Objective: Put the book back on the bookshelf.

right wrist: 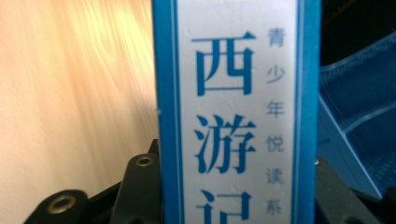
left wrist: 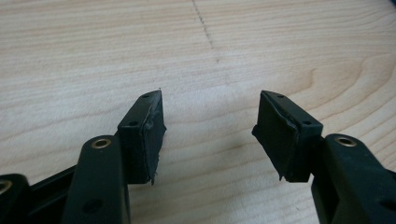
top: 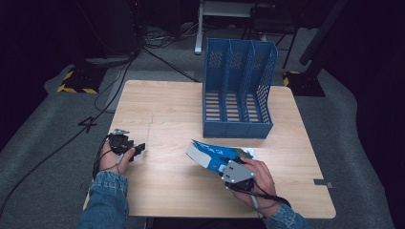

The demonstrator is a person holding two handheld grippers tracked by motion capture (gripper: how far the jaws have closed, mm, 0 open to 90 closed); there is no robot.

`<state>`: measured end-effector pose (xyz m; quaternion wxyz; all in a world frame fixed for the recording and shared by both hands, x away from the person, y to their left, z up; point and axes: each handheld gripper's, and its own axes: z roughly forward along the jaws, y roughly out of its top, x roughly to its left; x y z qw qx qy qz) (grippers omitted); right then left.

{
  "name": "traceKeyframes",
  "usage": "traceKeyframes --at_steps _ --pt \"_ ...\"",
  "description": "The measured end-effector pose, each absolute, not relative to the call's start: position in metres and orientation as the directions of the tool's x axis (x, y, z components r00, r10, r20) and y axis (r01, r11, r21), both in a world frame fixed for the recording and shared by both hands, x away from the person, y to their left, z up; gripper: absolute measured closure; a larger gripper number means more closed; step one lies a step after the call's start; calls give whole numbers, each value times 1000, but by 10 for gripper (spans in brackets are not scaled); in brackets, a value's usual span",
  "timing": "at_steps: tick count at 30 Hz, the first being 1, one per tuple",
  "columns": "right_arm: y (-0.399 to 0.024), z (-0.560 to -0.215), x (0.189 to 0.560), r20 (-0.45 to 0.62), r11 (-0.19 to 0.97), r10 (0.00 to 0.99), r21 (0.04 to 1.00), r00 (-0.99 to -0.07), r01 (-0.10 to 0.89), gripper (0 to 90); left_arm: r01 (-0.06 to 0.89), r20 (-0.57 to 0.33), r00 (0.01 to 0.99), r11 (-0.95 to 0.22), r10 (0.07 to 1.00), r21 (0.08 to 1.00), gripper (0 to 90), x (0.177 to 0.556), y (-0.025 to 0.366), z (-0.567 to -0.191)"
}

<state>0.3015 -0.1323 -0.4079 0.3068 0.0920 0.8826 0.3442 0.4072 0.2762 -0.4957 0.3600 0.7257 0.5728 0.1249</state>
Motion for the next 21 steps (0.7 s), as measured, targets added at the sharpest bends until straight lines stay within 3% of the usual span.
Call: traceKeyframes --at_steps 11,18,21 --pt "-169 -372 318 -150 438 477 895 -866 86 621 699 -208 365 -119 907 705 409 407 278 -501" --pt "-216 -368 341 81 203 502 957 -861 209 623 674 -184 373 -129 909 727 403 409 275 -504" --pt "-228 -370 347 131 154 504 959 -854 238 623 674 -177 375 -136 910 726 398 409 274 -504"
